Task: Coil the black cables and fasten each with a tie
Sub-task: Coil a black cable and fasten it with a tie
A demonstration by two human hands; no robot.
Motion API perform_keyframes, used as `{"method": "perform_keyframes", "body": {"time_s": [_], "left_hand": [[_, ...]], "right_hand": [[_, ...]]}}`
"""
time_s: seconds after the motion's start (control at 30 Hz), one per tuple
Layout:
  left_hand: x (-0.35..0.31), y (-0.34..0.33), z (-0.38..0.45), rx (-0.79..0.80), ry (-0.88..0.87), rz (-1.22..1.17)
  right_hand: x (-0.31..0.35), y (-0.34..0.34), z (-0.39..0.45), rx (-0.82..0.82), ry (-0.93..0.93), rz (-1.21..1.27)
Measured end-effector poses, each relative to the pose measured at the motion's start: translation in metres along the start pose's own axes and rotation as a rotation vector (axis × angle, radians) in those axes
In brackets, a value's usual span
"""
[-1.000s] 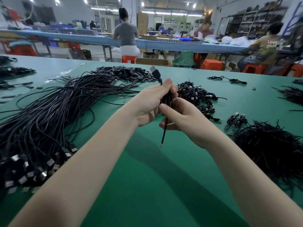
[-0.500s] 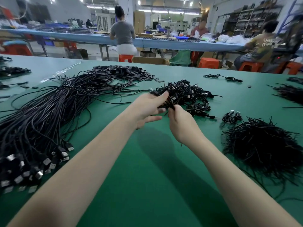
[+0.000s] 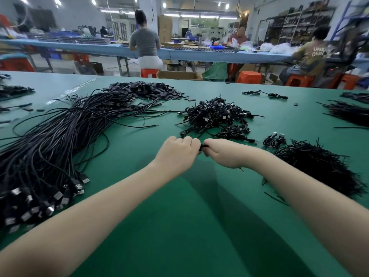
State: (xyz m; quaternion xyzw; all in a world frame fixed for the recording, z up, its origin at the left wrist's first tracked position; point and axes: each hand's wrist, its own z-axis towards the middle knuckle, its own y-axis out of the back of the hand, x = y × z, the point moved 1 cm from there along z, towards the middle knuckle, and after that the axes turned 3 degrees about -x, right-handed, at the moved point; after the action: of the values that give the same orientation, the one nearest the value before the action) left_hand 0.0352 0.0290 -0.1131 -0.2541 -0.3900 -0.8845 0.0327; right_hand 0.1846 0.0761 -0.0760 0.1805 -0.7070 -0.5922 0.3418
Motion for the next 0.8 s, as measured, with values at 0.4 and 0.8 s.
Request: {"method": "perform_keyframes", "body": {"time_s": [0.4, 0.8], "left_hand": [[-0.006, -0.022, -0.031, 0.070, 0.677, -1.030], [0.001, -0.037, -0.030, 0.163, 0.837, -1.396]], "right_hand": [[-0.052, 0.052, -0.080, -0.369, -0.265, -0.431], [-0.067, -0.007, -0.111, 0.179, -0.550, -0.311]]}}
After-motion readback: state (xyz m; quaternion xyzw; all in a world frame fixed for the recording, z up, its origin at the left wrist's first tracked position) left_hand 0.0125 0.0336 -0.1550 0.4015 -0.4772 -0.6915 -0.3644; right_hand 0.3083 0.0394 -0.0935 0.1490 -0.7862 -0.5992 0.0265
